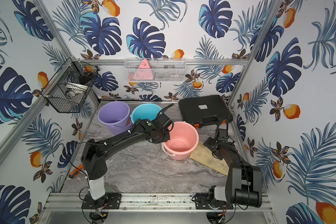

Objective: Wipe the inside of the bucket with a cloth
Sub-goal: Pick up the bucket from the center of the board, then pick up the cleaning item at the center of the board.

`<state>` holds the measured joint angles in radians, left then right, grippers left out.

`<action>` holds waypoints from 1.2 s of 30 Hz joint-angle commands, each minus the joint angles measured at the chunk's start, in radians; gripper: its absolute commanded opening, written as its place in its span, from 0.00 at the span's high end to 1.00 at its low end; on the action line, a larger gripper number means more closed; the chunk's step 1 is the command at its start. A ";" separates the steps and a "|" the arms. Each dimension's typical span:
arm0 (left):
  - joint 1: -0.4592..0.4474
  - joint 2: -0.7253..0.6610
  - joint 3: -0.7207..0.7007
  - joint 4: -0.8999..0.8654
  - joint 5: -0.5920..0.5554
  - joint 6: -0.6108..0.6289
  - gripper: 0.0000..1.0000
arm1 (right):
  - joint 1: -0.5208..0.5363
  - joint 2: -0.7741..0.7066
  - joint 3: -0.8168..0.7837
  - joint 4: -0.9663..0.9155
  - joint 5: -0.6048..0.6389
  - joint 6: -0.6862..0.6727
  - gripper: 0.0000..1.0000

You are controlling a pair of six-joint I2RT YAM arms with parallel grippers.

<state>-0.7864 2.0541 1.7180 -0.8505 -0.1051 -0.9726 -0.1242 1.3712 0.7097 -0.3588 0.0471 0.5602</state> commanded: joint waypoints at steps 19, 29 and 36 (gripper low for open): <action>0.004 0.003 0.090 -0.019 0.027 0.098 1.00 | 0.001 0.125 0.134 -0.252 0.097 -0.021 0.00; 0.007 -0.021 0.061 0.014 0.043 0.150 1.00 | 0.006 0.226 0.161 -0.299 0.095 -0.018 0.00; 0.008 -0.042 0.060 0.023 0.024 0.192 1.00 | 0.064 0.280 0.186 -0.331 0.120 -0.012 0.02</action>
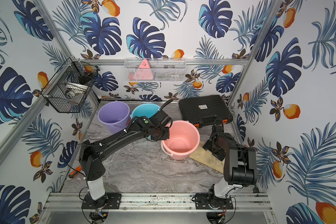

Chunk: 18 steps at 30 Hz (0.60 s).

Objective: Wipe the inside of the bucket with a cloth
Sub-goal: Pick up the cleaning item at the center of the board.

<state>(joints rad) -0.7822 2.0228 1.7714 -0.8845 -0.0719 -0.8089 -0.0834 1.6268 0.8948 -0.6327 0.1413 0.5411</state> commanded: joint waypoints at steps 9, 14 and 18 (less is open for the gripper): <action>0.005 -0.067 -0.064 0.130 -0.002 0.059 1.00 | 0.105 0.089 -0.004 -0.041 0.021 0.043 0.41; 0.006 -0.092 -0.073 0.119 -0.025 0.079 1.00 | 0.104 0.075 -0.016 -0.024 -0.005 0.037 0.68; 0.007 -0.107 -0.085 0.123 -0.020 0.076 1.00 | 0.102 0.082 -0.021 -0.011 -0.033 0.035 1.00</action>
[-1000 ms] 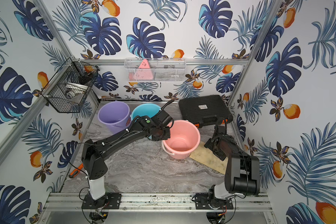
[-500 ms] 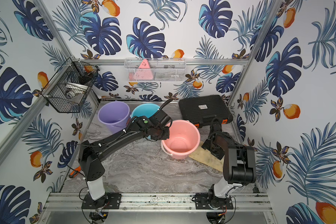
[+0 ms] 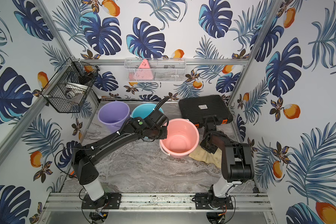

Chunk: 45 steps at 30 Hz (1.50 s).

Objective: Wipe the inside of the bucket with a cloth
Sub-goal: Pick up the cleaning item at the center of the board, then wipe the dirt from the inside of the bucket.

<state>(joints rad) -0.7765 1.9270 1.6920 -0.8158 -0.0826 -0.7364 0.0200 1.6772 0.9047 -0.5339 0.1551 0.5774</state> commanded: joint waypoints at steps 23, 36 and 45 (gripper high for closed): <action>-0.042 -0.006 -0.100 0.173 -0.181 0.053 1.00 | -0.049 -0.715 0.009 -0.054 -0.172 -0.111 1.00; -0.066 0.075 -0.067 0.226 -0.275 0.024 1.00 | 0.077 -0.800 0.255 -0.074 -0.519 -0.226 1.00; -0.067 0.093 -0.032 0.262 -0.196 0.005 1.00 | 0.349 -0.617 0.251 -0.067 -0.348 -0.273 1.00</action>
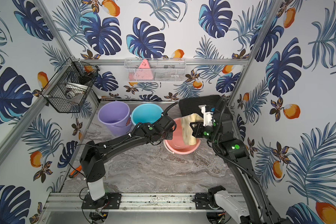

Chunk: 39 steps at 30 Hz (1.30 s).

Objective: Wipe the inside of the bucket with a cloth
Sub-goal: Wipe the dirt from the inside of the bucket.

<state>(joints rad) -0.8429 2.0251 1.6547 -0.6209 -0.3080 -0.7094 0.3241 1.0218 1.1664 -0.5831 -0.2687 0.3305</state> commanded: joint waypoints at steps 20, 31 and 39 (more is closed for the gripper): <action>0.069 -0.036 -0.030 0.053 0.242 -0.015 1.00 | 0.211 0.444 -0.006 -0.058 0.514 -0.033 1.00; 0.070 -0.024 -0.033 0.031 0.204 -0.007 1.00 | 0.245 0.598 -0.002 -0.105 0.624 -0.039 1.00; 0.087 0.008 -0.015 0.017 0.209 -0.017 1.00 | 0.253 0.485 -0.120 0.009 0.488 -0.081 1.00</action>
<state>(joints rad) -0.7593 2.0224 1.6215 -0.6697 -0.0742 -0.7517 0.5732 1.5345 1.0744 -0.5594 0.2962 0.2771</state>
